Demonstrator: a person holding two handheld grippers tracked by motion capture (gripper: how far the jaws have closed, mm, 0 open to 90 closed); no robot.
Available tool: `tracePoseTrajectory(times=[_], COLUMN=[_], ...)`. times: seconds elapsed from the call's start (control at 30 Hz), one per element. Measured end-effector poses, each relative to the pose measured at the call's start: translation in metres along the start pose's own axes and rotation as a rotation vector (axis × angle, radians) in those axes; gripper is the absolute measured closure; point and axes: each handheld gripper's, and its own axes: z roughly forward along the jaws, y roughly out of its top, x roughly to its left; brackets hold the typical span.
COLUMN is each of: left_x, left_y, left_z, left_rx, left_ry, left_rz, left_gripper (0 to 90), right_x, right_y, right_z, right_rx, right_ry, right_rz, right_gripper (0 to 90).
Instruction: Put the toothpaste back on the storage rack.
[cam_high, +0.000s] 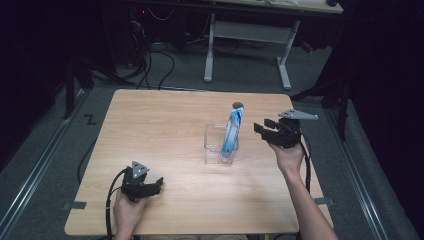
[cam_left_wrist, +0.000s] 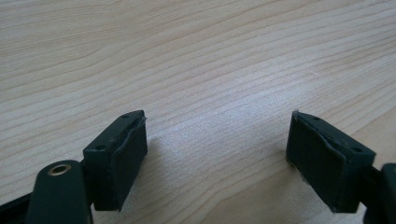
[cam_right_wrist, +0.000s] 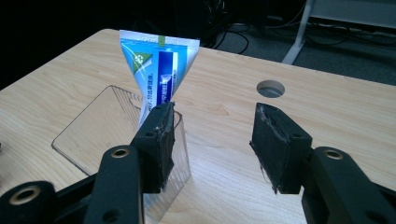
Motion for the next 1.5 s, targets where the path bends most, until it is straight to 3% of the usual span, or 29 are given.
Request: tracePoseTrajectory(times=[0.33, 1.07, 1.5], left_x=[0.0, 0.0, 0.0], left_y=[0.0, 0.0, 0.0], left_z=[0.0, 0.0, 0.0], left_rx=[0.0, 0.001, 0.001], left_ry=[0.0, 0.0, 0.0], left_rz=[0.0, 0.002, 0.002], left_gripper=[20.5, 20.5, 20.5], right_x=[-0.006, -0.022, -0.028], right_y=[-0.006, -0.025, -0.035], right_z=[-0.008, -0.026, -0.038], right_rx=[-0.004, 0.009, -0.014], right_ry=[0.007, -0.037, -0.05], right_rz=[0.009, 0.017, 0.027], right_gripper=[48.6, 47.1, 46.5])
